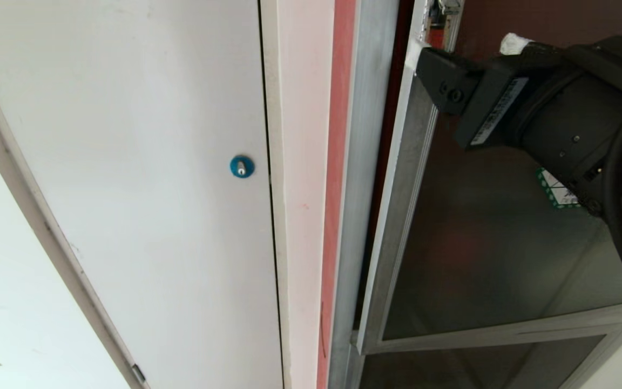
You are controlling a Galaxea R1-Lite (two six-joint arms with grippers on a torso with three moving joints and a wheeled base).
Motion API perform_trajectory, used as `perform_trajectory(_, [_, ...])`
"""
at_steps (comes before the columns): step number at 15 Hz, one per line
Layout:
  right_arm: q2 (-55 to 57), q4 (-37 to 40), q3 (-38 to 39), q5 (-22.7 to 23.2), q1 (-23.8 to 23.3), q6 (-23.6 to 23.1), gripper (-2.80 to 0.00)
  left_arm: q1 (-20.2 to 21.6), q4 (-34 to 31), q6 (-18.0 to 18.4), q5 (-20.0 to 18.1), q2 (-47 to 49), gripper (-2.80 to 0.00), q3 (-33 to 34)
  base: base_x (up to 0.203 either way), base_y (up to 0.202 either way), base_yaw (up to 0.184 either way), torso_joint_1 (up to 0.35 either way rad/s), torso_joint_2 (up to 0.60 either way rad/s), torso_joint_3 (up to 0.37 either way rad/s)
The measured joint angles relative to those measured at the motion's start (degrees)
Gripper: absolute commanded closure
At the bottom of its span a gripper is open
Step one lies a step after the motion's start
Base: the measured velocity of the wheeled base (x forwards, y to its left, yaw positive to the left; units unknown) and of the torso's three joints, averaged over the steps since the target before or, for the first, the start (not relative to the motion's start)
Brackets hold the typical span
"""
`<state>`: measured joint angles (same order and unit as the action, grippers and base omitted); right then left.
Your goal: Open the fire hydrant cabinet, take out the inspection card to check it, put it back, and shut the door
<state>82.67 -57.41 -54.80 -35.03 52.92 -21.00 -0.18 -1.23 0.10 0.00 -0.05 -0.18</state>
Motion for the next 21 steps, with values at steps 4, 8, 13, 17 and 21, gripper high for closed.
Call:
perform_trajectory(4, [-6.0, 0.3, 5.8, -0.5, 0.0, 0.0, 0.00, 0.0, 0.0, 0.0, 0.0, 0.0, 0.00, 0.0, 0.000, 0.000, 0.000, 0.000, 0.00, 0.000])
perform_trajectory(8, [-12.3, 1.9, 9.6, -2.2, -0.1, -0.1, 0.00, 0.0, 0.0, 0.0, 0.0, 0.0, 0.00, 0.0, 0.000, 0.000, 0.000, 0.000, 0.00, 0.000])
perform_trajectory(13, [-21.2, 9.7, 13.1, -2.6, -5.0, 0.1, 0.00, 0.0, 0.0, 0.0, 0.0, 0.0, 0.00, 0.0, 0.000, 0.000, 0.000, 0.000, 0.00, 0.000])
perform_trajectory(17, [-26.3, 15.3, 14.3, -3.1, -15.5, 0.2, 0.00, 0.0, 0.0, 0.0, 0.0, 0.0, 0.00, 0.0, 0.000, 0.000, 0.000, 0.000, 0.00, 0.000])
perform_trajectory(21, [-33.7, 22.9, 14.8, -4.9, -31.1, 0.6, 0.00, 0.0, 0.0, 0.0, 0.0, 0.0, 0.00, 0.0, 0.000, 0.000, 0.000, 0.000, 0.00, 0.000])
